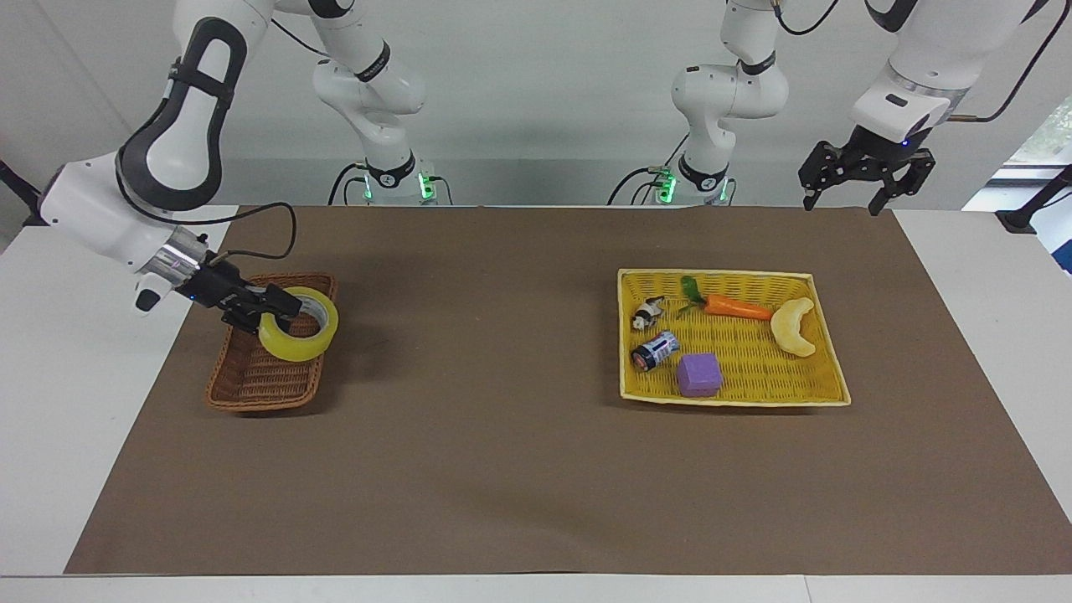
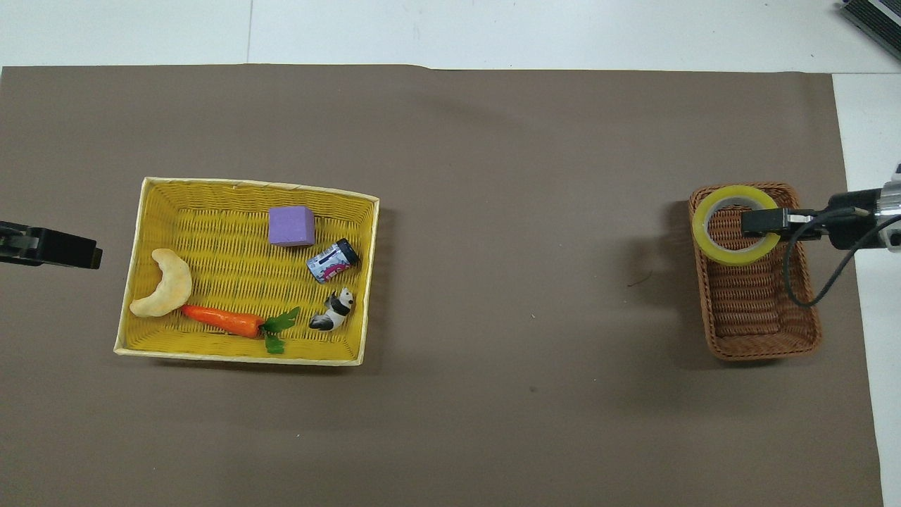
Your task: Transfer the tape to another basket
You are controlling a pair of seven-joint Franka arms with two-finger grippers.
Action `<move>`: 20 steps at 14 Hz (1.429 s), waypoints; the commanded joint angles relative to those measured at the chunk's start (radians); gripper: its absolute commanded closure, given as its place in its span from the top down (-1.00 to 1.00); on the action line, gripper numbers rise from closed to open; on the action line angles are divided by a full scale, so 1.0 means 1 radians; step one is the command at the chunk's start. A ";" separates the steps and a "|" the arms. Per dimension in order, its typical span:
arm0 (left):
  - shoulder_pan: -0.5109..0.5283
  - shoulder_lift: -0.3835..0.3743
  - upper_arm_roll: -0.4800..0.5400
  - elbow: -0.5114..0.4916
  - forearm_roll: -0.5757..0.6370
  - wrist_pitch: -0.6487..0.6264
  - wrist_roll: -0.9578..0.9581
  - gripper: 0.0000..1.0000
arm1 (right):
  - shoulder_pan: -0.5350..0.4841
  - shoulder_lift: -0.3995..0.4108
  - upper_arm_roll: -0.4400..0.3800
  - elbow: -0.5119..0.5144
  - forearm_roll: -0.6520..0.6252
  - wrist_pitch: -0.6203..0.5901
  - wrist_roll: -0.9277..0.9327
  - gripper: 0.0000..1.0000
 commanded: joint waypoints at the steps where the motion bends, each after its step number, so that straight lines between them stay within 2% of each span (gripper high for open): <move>1: 0.023 0.080 -0.009 0.102 0.020 -0.053 0.014 1.00 | -0.076 0.007 0.014 -0.034 -0.031 -0.004 -0.136 -1.00; 5: 0.046 0.065 -0.012 0.061 0.007 0.057 0.035 1.00 | -0.116 0.034 0.014 -0.057 -0.063 -0.012 -0.238 -1.00; 8: 0.049 0.060 -0.012 0.061 0.007 0.046 0.026 1.00 | -0.116 0.046 0.014 -0.077 -0.067 -0.001 -0.255 -1.00; 12: 0.050 0.060 -0.009 0.061 0.007 0.046 0.026 1.00 | -0.114 0.052 0.014 -0.076 -0.126 0.025 -0.253 0.60; 13: 0.050 0.060 -0.009 0.061 0.007 0.046 0.026 1.00 | -0.114 0.052 0.014 -0.076 -0.126 0.029 -0.253 0.90; 14: 0.049 0.060 -0.009 0.061 0.008 0.046 0.024 1.00 | -0.111 0.052 0.014 -0.076 -0.126 0.030 -0.247 1.00; 17: 0.050 0.060 -0.009 0.061 0.007 0.046 0.024 1.00 | -0.105 0.066 0.015 -0.050 -0.109 0.030 -0.240 1.00; 20: 0.050 0.060 -0.009 0.061 0.008 0.046 0.024 1.00 | -0.102 0.090 0.017 0.030 -0.097 0.034 -0.237 1.00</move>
